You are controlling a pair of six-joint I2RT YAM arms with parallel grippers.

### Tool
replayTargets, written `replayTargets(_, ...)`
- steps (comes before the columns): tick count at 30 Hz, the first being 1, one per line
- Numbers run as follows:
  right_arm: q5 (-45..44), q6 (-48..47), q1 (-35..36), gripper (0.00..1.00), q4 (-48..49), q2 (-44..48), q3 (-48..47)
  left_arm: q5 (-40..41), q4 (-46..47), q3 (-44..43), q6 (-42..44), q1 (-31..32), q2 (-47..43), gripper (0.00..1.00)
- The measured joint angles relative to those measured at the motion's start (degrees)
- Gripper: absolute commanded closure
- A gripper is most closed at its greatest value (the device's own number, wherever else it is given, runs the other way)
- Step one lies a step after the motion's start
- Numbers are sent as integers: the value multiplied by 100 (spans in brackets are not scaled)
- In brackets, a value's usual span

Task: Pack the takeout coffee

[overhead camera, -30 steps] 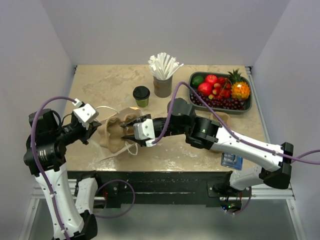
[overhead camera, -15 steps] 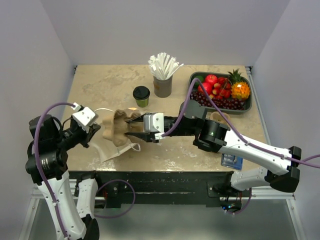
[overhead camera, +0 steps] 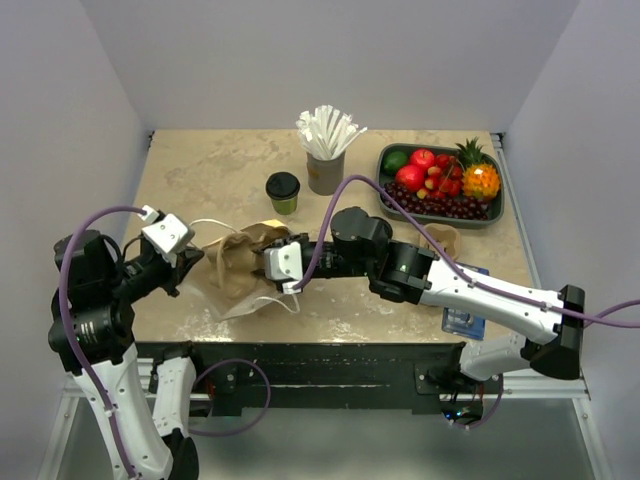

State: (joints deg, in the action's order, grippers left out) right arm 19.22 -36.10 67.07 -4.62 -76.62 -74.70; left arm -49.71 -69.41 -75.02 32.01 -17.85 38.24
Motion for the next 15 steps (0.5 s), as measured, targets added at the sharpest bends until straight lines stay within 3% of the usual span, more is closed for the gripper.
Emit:
replayTargets(5, 116, -654, 4, 100, -538, -136, -109, -94, 17, -50, -94, 0, 33, 100)
replayTargets(15, 59, -2323, 44, 100, -2378, -1128, -1207, -398, 33, -13, -162, 0, 118, 100)
